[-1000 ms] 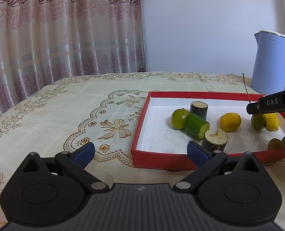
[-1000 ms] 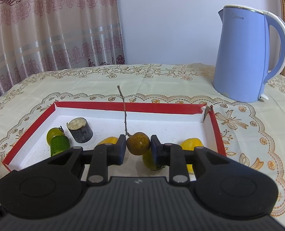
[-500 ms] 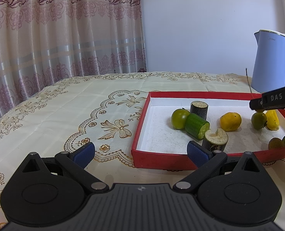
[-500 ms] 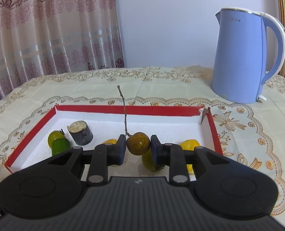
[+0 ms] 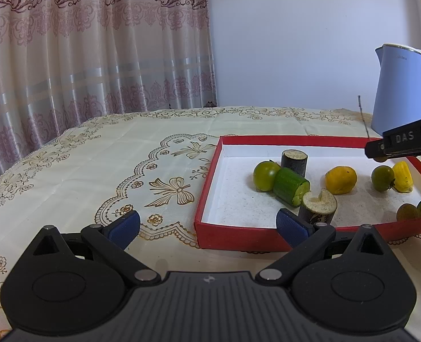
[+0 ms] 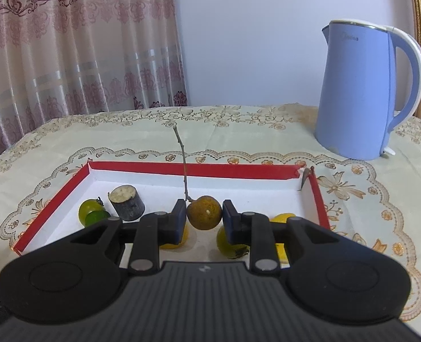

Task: Organize fruits
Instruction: 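Hold the brown fruit above the tray with the right tool, then lower the brown fruit into the tray and open the right tool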

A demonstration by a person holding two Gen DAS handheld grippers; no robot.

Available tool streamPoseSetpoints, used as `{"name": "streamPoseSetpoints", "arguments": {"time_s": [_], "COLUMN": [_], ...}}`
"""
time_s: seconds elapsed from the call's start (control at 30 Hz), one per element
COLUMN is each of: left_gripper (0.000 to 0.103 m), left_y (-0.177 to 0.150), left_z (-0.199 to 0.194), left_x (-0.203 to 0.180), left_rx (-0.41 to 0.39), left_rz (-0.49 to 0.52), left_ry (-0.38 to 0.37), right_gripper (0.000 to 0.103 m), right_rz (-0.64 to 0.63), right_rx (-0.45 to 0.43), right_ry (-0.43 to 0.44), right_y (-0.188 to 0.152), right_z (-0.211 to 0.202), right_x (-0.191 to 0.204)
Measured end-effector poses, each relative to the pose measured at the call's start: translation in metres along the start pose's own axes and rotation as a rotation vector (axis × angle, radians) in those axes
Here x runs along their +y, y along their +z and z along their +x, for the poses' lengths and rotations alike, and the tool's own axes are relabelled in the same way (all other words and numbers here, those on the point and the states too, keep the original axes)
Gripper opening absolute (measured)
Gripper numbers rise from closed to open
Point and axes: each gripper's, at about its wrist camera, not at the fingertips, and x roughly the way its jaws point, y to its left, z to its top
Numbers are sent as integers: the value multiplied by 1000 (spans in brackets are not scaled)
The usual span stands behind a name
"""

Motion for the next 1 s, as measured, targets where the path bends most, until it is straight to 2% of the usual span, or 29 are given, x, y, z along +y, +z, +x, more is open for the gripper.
{"name": "streamPoseSetpoints", "arguments": {"time_s": [0.37, 0.77, 0.93, 1.0], "left_gripper": [103, 103, 103, 103], "left_y": [0, 0, 0, 0], "left_z": [-1, -1, -1, -1], "left_x": [-1, -1, -1, -1], "left_rx": [-4, -4, -3, -3], "left_rz": [5, 2, 1, 1], "left_ry": [5, 4, 3, 3], "right_gripper": [26, 28, 34, 40], "right_rz": [-19, -28, -25, -23], "right_rx": [46, 48, 46, 42], "right_ry": [8, -7, -16, -18], "right_y": [4, 3, 1, 1], "right_z": [22, 26, 26, 26], "right_x": [11, 16, 15, 15]}}
